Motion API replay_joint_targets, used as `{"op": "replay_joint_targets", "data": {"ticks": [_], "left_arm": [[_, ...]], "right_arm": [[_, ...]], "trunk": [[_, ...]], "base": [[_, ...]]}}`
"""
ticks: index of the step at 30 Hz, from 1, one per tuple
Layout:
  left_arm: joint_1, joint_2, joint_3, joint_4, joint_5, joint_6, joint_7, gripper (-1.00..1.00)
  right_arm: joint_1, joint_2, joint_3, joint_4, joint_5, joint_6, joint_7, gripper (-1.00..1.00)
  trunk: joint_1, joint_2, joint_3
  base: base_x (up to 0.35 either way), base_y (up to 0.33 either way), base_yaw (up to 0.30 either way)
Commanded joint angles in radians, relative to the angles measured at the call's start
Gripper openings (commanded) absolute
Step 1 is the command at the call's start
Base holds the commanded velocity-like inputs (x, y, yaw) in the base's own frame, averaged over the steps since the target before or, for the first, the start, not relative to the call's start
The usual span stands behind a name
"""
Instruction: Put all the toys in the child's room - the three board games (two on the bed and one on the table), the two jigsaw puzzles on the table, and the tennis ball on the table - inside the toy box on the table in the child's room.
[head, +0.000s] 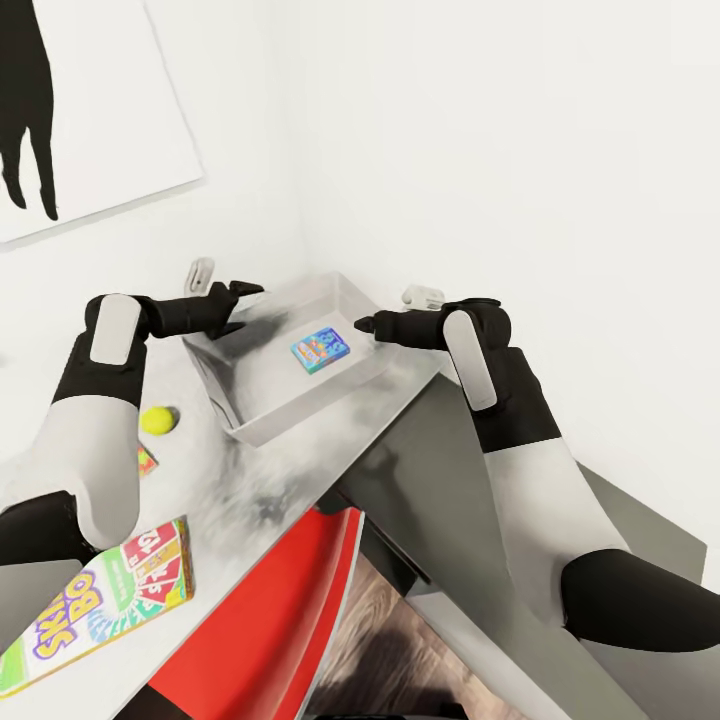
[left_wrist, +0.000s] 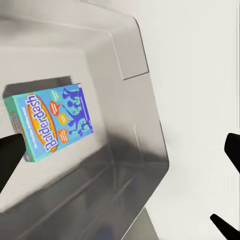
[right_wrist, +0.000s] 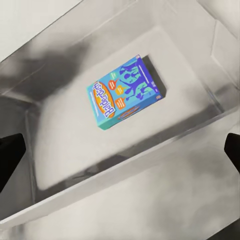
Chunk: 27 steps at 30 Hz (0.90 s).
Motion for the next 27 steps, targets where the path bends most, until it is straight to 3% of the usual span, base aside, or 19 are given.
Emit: {"op": "replay_joint_targets", "data": {"ticks": [1,4,6,8,12,20,27], "left_arm": [[-0.001,0.004,0.004,0.0,0.012,0.005,0.002,1.0],[-0.001,0.02,-0.001,0.0,0.085,0.005,0.004,1.0],[-0.001,0.028,-0.004,-0.001,0.107,0.005,0.004,1.0],[-0.001,0.053,-0.009,-0.001,0.137,0.005,0.005,1.0],[-0.001,0.079,-0.026,-0.002,0.154,0.005,0.005,1.0],[0.0,0.101,-0.052,-0.003,0.16,0.005,0.005,1.0],[0.001,0.114,-0.11,-0.003,0.162,0.005,0.004,1.0]], "right_arm": [[-0.001,0.0,0.0,-0.001,-0.008,0.003,-0.009,1.0],[-0.001,0.0,0.0,-0.001,-0.009,0.003,-0.01,1.0],[-0.001,0.0,0.0,-0.001,-0.009,0.003,-0.01,1.0],[-0.001,0.0,0.0,-0.001,-0.01,0.003,-0.01,1.0],[-0.001,0.0,0.0,-0.001,-0.011,0.003,-0.01,1.0],[-0.001,0.0,0.002,-0.001,-0.012,0.003,-0.009,1.0],[-0.001,0.0,0.004,-0.001,-0.012,0.004,-0.01,1.0]], "trunk": [[0.001,-0.002,0.0],[0.001,-0.002,0.005],[0.001,-0.002,0.008],[0.001,-0.002,0.012],[0.001,-0.002,0.018],[0.001,-0.002,0.031],[0.001,-0.002,0.043]], "base": [[0.0,0.0,0.0],[0.0,0.0,0.0],[0.0,0.0,0.0],[0.0,0.0,0.0],[0.0,0.0,0.0],[0.0,0.0,0.0],[0.0,0.0,0.0]]}}
